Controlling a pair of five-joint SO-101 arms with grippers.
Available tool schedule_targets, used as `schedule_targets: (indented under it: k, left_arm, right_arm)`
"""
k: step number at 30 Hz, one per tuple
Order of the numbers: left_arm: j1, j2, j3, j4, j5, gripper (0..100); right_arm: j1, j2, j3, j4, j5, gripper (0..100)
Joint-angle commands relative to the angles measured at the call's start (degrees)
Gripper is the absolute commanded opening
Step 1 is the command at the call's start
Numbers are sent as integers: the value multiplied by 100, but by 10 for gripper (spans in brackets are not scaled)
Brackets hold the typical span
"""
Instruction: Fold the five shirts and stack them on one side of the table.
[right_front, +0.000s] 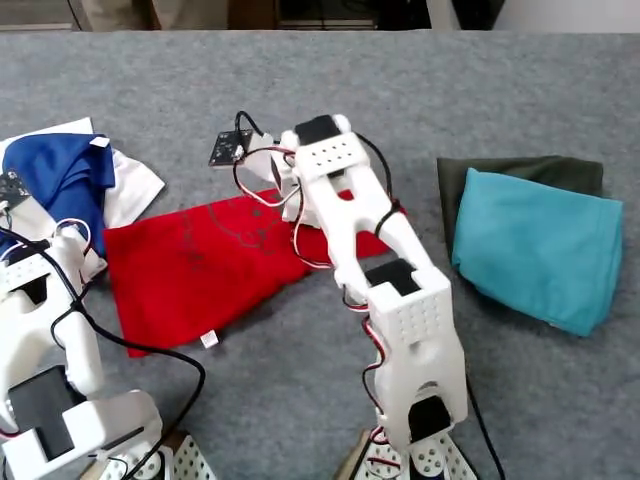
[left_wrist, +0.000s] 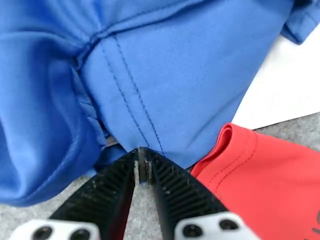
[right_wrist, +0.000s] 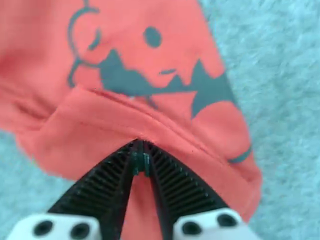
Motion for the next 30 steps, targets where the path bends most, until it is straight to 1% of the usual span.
schedule_targets:
  k: [1,6,10,14,16,19,21,23,25,27,30]
  left_arm:
    - [-26,-4,-229,-62,9,19]
    - [-26,-4,-229,-44,9,19]
    - [-26,-22,-220,-35,9,19]
    - [-88,-66,-264,35,9,19]
    - [-132,-180,-527,484,-26,19]
    - [-343,-593,-993,1521,-88,19]
    - [-448,-989,-1178,1987,-404,19]
    - [-440,-1420,-1160,2312,-624,19]
    - [-281,-1824,-853,2426,-738,19]
    - [-53,-2193,-316,2365,-835,19]
    - [176,-2642,554,1996,-870,19]
  right_arm:
    - [233,-31,-356,554,-35,9]
    - [224,-593,-576,1248,88,9]
    - [224,-1393,-549,1284,62,9]
    - [242,-1473,57,1222,-62,9]
    - [426,-1455,655,879,-237,9]
    - [980,-1578,1771,167,-264,9]
    - [1200,-1780,2589,-457,-299,9]
    - [1218,-2044,3327,-1099,-299,9]
    - [1209,-2237,3925,-1705,-308,9]
    - [1235,-2290,4330,-2154,-308,9]
    - [1358,-2246,4637,-2321,-273,9]
